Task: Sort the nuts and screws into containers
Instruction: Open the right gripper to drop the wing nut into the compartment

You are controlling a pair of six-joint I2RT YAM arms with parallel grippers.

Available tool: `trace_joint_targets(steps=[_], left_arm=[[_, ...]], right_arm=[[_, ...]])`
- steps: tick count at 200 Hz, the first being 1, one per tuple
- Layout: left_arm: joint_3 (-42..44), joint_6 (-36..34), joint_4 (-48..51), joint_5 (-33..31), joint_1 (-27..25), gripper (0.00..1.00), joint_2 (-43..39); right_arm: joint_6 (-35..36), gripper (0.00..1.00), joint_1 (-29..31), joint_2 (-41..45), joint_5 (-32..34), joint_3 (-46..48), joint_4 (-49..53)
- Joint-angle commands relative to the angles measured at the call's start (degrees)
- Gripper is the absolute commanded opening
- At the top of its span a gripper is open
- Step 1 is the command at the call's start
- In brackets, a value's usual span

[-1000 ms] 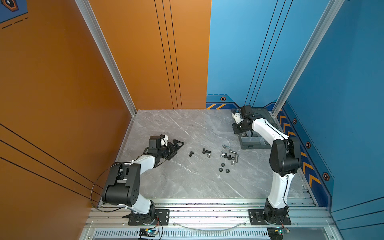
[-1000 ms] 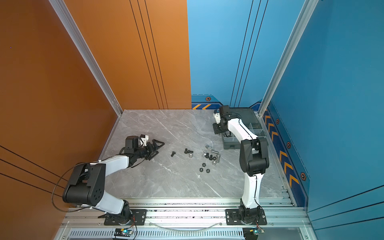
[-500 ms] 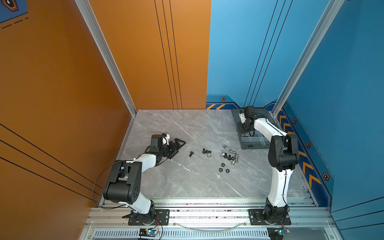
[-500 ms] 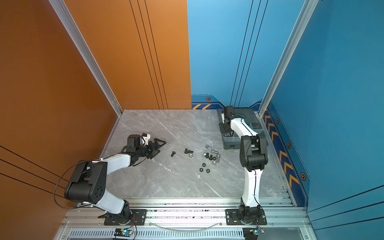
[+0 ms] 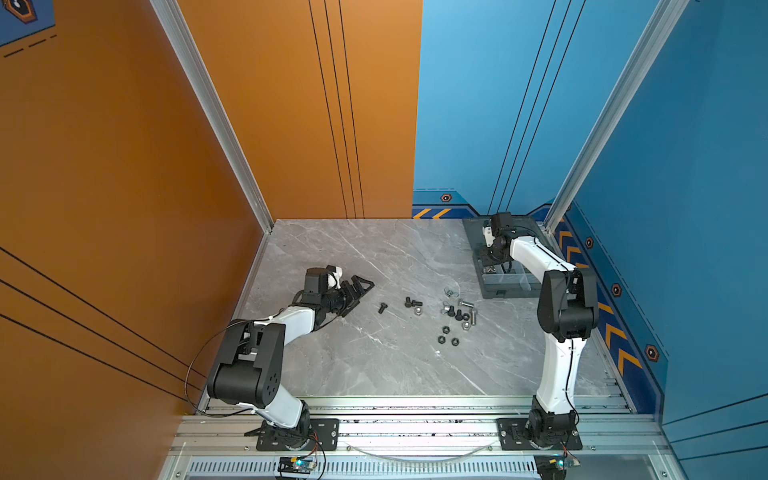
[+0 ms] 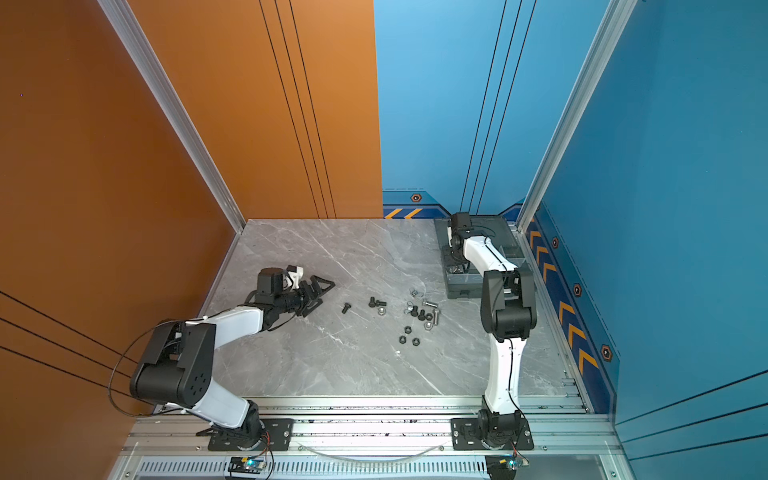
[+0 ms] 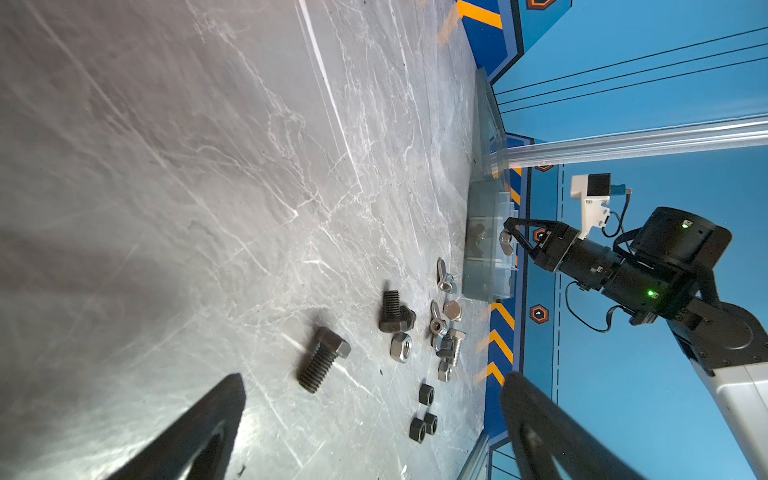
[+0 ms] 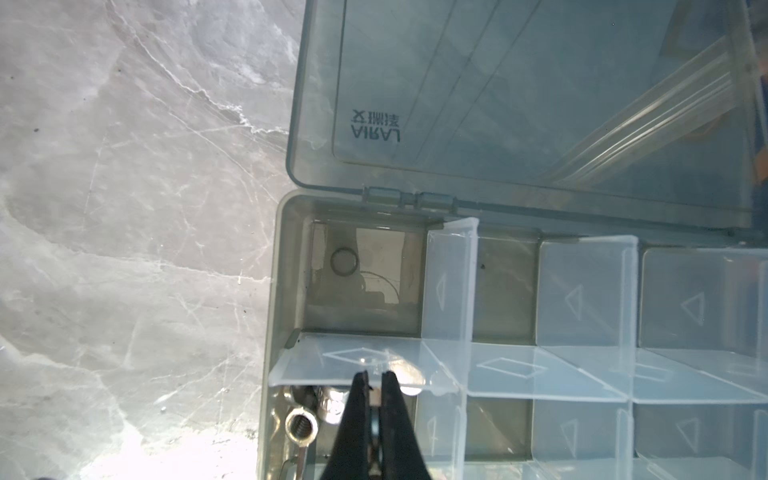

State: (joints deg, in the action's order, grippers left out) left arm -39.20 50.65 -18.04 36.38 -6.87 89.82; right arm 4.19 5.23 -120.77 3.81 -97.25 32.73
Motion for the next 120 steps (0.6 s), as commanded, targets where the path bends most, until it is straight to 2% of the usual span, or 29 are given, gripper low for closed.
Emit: trace_joint_targets(steps=[1,10,33,55,83,120], left_arm=[[-1.3,0.0,-0.1,-1.0,-0.3,0.98,0.0],[-1.3,0.0,-0.1,-0.9,-0.4,0.98,0.0],[-1.3,-0.2,-0.1,-0.8,-0.4,0.98,-0.1],[-1.3,-0.3,-0.2,-0.8,-0.4,0.98,-0.3],[-1.1,-0.3,-0.3,-0.8,-0.4,0.98,-0.8],[-0.9,-0.7,-0.2,-0.6,-0.4,0.98,-0.7]], right_arm=[[-0.5,0.11,-0.3,-0.7,1.5,-0.7,-0.9],[-0.7,0.21,-0.4,-0.4,1.9,-0.7,-0.9],[-0.8,0.32,-0.3,0.5,2.4,-0.3,-0.9],[-1.1,0.35,-0.3,1.6,2.3,0.2,-0.6],[-1.7,0.41,1.1,8.6,1.1,3.5,-1.4],[-6.5,0.48,7.0,14.8,-3.5,9.1,0.3]])
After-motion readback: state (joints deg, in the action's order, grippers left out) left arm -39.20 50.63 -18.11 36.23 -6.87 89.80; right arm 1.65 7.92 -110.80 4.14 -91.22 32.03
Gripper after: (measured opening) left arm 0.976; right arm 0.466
